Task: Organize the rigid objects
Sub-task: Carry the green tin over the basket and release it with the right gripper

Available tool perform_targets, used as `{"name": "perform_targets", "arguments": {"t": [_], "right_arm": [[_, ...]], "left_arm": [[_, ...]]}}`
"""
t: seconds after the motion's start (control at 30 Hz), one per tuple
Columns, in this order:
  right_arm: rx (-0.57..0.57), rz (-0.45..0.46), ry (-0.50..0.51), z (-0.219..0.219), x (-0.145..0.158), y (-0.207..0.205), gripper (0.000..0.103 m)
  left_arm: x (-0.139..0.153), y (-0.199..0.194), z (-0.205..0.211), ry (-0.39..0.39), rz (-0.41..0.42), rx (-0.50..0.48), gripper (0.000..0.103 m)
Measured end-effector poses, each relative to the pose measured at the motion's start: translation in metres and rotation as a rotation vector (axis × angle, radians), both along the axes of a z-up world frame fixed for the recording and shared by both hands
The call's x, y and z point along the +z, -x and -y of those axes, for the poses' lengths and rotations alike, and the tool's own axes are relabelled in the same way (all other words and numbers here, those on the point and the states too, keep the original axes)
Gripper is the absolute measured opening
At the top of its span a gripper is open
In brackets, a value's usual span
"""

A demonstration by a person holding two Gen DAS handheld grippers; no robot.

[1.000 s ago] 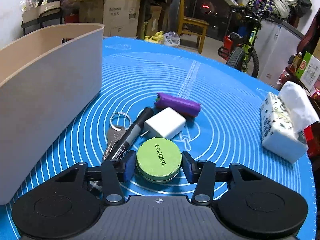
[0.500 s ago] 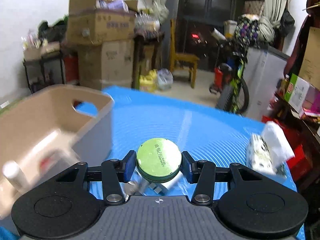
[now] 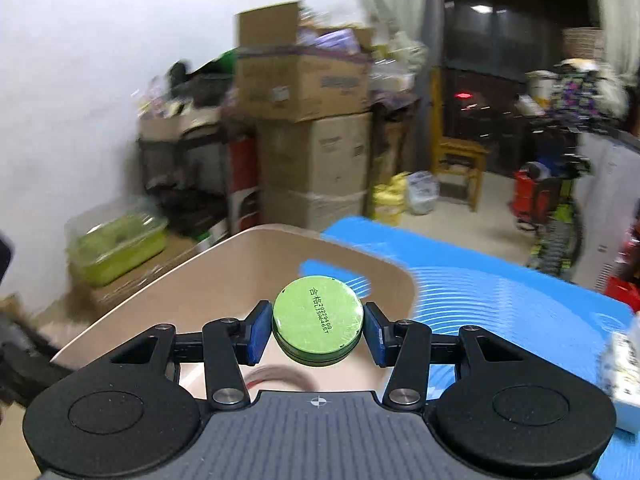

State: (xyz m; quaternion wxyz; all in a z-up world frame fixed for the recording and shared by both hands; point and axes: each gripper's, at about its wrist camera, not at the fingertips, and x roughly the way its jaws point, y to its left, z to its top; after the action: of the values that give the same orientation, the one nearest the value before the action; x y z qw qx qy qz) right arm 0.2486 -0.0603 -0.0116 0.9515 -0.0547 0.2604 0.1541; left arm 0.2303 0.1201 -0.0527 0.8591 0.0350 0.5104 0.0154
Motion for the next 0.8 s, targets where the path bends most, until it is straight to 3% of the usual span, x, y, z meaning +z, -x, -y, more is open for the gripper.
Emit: {"name": "perform_targets", "arguments": {"t": [0.3, 0.6, 0.8], "right_arm": [[0.104, -0.124, 0.128, -0.047, -0.026, 0.0, 0.054], [0.146, -0.297, 0.23, -0.061, -0.052, -0.005, 0.054], [0.154, -0.304, 0.227, -0.062, -0.051, -0.005, 0.062]], "left_arm": [[0.0, 0.0, 0.001, -0.002, 0.003, -0.002, 0.012], [0.0, 0.0, 0.001, -0.002, 0.003, -0.002, 0.012], [0.0, 0.0, -0.001, 0.002, 0.002, -0.003, 0.012]]}}
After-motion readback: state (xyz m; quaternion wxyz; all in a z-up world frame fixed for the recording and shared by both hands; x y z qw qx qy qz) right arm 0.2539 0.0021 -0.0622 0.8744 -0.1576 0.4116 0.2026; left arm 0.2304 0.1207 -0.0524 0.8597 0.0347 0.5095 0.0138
